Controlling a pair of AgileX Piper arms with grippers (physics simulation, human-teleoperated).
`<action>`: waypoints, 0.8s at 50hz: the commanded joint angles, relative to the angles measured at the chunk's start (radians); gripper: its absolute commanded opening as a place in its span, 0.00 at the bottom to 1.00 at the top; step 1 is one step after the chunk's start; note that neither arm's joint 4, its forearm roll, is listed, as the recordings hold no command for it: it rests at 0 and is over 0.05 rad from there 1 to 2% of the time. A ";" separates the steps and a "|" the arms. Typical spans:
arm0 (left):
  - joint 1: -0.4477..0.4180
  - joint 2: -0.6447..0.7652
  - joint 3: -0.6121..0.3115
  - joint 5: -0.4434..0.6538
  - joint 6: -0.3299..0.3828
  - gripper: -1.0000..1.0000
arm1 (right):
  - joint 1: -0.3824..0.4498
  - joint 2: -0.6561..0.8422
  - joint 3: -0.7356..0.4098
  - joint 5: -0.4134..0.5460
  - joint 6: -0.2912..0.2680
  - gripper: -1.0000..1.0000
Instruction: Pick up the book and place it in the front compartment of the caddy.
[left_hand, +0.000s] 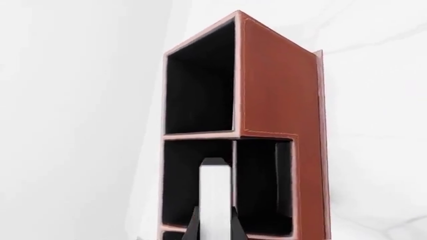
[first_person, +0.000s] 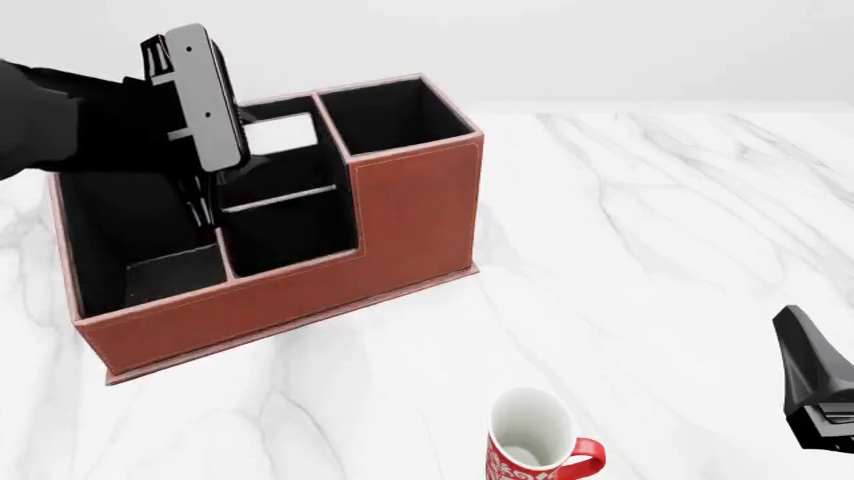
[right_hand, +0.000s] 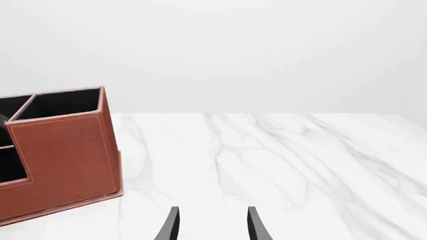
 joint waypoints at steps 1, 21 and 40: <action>0.034 -0.011 -0.019 -0.035 0.015 0.00 | -0.004 -0.002 0.001 0.000 -0.001 1.00; 0.037 0.055 -0.046 -0.064 -0.018 0.00 | -0.004 -0.002 0.001 0.000 -0.001 1.00; 0.051 0.088 -0.036 -0.101 0.000 0.00 | -0.004 -0.002 0.001 0.000 -0.001 1.00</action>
